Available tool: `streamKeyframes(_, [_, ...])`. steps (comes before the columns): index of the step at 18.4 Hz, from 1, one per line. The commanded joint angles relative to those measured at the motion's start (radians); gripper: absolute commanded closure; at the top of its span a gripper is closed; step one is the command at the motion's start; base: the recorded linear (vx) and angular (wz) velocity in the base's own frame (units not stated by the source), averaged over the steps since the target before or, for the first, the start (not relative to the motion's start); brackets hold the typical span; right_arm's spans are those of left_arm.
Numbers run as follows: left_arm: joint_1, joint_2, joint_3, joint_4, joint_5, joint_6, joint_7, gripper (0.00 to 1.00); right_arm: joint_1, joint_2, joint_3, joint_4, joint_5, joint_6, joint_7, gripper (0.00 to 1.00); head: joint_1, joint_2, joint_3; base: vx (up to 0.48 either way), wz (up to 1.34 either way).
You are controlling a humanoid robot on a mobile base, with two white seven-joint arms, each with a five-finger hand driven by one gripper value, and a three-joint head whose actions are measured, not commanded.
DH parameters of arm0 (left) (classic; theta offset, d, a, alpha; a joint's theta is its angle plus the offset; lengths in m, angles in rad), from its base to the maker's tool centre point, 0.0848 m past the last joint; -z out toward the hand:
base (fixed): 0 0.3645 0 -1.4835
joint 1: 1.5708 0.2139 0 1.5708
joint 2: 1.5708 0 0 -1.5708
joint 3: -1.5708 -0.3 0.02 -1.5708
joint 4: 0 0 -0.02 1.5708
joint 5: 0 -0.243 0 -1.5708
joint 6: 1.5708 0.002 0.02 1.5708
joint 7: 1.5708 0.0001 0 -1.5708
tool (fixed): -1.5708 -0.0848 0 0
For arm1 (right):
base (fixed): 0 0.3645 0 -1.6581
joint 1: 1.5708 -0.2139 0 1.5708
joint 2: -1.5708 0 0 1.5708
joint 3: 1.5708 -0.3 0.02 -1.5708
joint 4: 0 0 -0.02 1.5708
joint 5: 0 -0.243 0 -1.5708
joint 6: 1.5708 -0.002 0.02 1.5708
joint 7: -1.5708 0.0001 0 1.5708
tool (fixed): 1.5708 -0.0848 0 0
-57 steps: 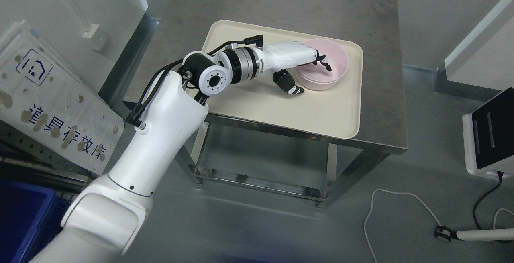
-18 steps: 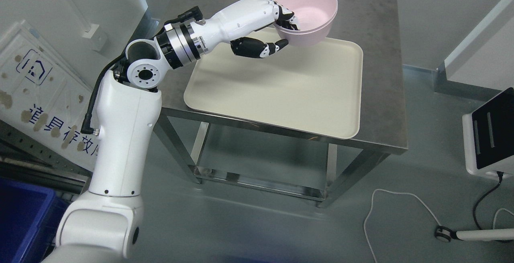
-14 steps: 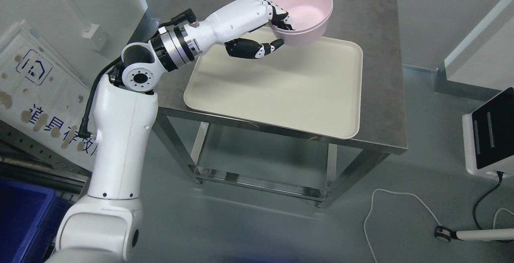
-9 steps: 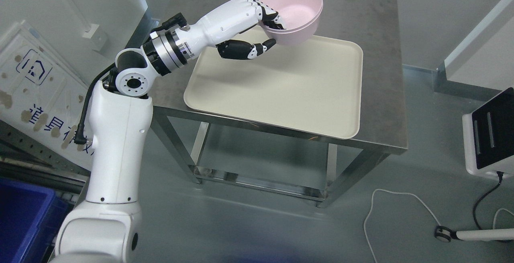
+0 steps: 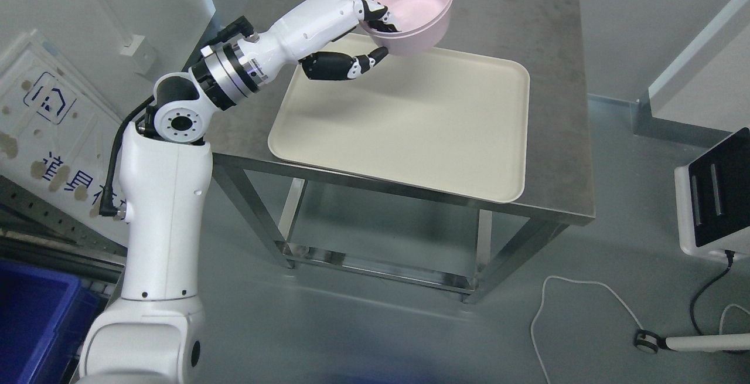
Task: Stack pink IKEA bowls on left shelf middle
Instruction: 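Lift the stacked bowls off the tray with the left hand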
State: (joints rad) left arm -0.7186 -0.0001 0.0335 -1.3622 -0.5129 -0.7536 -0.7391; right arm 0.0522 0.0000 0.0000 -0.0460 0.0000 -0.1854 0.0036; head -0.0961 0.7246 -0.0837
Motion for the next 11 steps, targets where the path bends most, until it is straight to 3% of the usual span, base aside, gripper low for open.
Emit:
streamKeyframes(1, [0.002,0.018,0.031,-0.023,0.001,0.0,0.006,0.96,0.0,-0.017,-0.011,0.0,0.008,0.0,-0.001,0.0,0.0,0.0,0.0,0.0,0.0])
streamKeyframes(11, [-0.001,0.018,0.043,-0.037,0.002,-0.001,0.009,0.95,0.0,-0.017,-0.011,0.0,0.008,0.0,-0.001,0.0,0.0,0.0,0.0,0.0,0.0])
